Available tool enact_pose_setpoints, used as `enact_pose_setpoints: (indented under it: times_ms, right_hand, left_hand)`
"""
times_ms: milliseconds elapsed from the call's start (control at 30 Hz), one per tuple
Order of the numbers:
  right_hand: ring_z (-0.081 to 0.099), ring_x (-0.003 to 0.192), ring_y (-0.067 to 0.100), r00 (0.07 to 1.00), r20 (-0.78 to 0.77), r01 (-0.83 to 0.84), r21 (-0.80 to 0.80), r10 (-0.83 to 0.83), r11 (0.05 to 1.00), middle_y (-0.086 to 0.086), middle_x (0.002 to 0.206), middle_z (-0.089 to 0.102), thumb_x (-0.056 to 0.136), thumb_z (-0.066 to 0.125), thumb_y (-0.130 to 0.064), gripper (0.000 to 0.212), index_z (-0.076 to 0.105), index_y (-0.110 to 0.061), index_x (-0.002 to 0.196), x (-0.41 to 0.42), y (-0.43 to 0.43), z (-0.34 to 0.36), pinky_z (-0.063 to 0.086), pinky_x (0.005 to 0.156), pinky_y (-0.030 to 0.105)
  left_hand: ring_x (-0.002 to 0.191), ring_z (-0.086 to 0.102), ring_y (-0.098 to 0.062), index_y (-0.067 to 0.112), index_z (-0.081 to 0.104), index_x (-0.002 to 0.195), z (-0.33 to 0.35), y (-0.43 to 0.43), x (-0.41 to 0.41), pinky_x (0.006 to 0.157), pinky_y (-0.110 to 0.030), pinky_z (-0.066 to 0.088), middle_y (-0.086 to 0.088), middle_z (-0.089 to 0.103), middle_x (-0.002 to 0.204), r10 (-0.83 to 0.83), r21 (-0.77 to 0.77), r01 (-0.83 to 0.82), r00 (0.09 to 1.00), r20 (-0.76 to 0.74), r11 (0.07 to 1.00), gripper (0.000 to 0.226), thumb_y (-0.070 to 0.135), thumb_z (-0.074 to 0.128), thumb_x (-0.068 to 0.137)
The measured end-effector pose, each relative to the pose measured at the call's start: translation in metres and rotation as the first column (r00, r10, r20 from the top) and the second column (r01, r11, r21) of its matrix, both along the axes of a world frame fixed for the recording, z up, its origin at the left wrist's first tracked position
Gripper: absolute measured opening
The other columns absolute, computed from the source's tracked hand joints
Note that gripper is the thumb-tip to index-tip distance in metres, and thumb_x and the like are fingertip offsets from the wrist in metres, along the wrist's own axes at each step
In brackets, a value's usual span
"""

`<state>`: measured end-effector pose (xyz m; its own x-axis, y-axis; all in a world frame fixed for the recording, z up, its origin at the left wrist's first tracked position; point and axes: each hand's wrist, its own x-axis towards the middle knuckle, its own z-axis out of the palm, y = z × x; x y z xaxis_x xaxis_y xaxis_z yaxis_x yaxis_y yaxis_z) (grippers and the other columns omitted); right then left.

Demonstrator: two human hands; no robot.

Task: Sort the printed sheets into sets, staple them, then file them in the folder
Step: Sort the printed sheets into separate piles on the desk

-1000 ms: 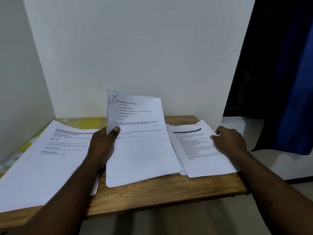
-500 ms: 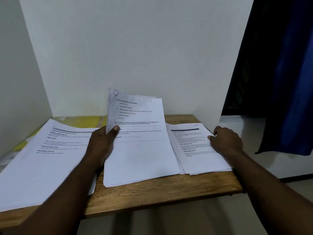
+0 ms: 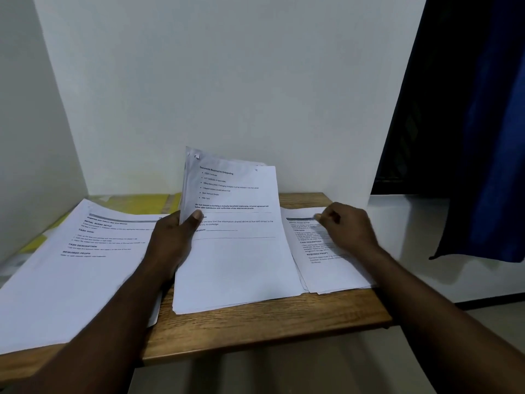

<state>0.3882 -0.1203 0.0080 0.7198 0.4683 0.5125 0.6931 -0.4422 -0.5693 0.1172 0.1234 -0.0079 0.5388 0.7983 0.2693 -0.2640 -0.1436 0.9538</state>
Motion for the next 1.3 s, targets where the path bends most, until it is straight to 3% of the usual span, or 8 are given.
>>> enact_pose_setpoints:
  times_ms: [100,167,300,467,633,800,1067,1300]
  right_hand:
    - [0.075,0.074,0.015,0.896,-0.354,-0.204,0.208,0.268,0.957,0.005,0.088,0.079,0.092,0.079,-0.046,0.030,0.074,-0.017,0.092,-0.034,0.028,0.008,0.059,0.077,0.034]
    - [0.073,0.074,0.016,0.829,-0.427,-0.268,0.264,0.361,0.927,0.002,0.088,0.079,0.089,0.081,-0.047,0.036,0.073,-0.013,0.097,-0.052,0.043,0.009,0.061,0.072,0.035]
    - [0.053,0.065,0.011,0.893,-0.341,-0.248,0.176,0.295,0.953,-0.001,0.072,0.060,0.075,0.094,-0.040,0.040,0.067,-0.012,0.086,-0.063,0.061,-0.005,0.052,0.064,0.033]
    - [0.059,0.067,0.012,0.878,-0.375,-0.182,0.311,0.297,0.933,0.006,0.075,0.068,0.078,0.094,-0.020,0.028,0.072,-0.023,0.095,-0.064,0.064,-0.015,0.056,0.067,0.032]
    - [0.069,0.074,0.014,0.877,-0.392,-0.130,0.366,0.279,0.921,-0.012,0.076,0.073,0.088,0.085,-0.020,0.019,0.067,-0.023,0.082,-0.053,0.063,-0.018,0.059,0.073,0.036]
    - [0.073,0.094,0.017,0.863,-0.442,-0.040,0.421,0.243,0.906,-0.006,0.099,0.077,0.098,0.074,-0.024,0.004,0.071,-0.022,0.099,-0.050,0.062,-0.014,0.056,0.076,0.031]
    - [0.071,0.094,0.020,0.876,-0.459,0.061,0.417,0.152,0.907,-0.007,0.093,0.076,0.098,0.072,-0.030,0.010,0.072,-0.020,0.100,-0.043,0.055,-0.013,0.051,0.073,0.029]
    - [0.079,0.094,0.021,0.766,-0.511,-0.109,0.494,0.390,0.862,-0.003,0.100,0.082,0.085,0.089,-0.028,0.035,0.070,-0.018,0.113,-0.052,0.053,-0.012,0.064,0.088,0.044]
  left_hand:
    - [0.087,0.079,-0.019,0.019,0.077,0.108,0.000,-0.001,0.000,0.075,-0.033,0.061,-0.002,0.082,0.100,-0.022,-0.045,0.024,0.999,0.043,0.999,0.014,0.028,0.069,0.101]
    - [0.092,0.079,-0.022,0.018,0.077,0.108,0.000,-0.001,0.000,0.079,-0.036,0.062,-0.004,0.082,0.102,-0.033,-0.061,0.036,0.998,0.058,0.997,0.013,0.026,0.069,0.101]
    - [0.094,0.079,-0.026,0.018,0.078,0.107,-0.002,0.001,0.000,0.085,-0.041,0.061,-0.005,0.082,0.102,-0.032,-0.064,0.035,0.999,0.038,0.997,0.015,0.030,0.071,0.099]
    - [0.094,0.079,-0.026,0.019,0.078,0.111,-0.003,0.002,0.001,0.085,-0.042,0.061,-0.004,0.082,0.102,-0.034,-0.062,0.034,0.999,0.003,0.998,0.026,0.040,0.073,0.096]
    - [0.095,0.079,-0.021,0.023,0.077,0.110,-0.002,0.005,0.000,0.085,-0.038,0.060,0.003,0.082,0.103,-0.011,-0.033,0.010,1.000,-0.022,0.999,0.024,0.043,0.070,0.098]
    - [0.088,0.080,-0.030,0.018,0.076,0.108,-0.001,0.005,-0.002,0.079,-0.042,0.062,-0.005,0.082,0.097,-0.005,-0.044,0.004,1.000,-0.023,0.999,0.020,0.036,0.070,0.100]
    - [0.092,0.079,-0.034,0.015,0.076,0.111,0.001,0.002,-0.005,0.087,-0.051,0.062,-0.012,0.081,0.101,-0.024,-0.089,0.025,1.000,0.006,0.996,0.017,0.028,0.070,0.100]
    - [0.088,0.079,-0.032,0.014,0.076,0.111,0.004,-0.001,-0.008,0.081,-0.045,0.063,-0.009,0.081,0.098,0.008,-0.052,-0.009,1.000,-0.025,0.999,0.021,0.031,0.071,0.100]
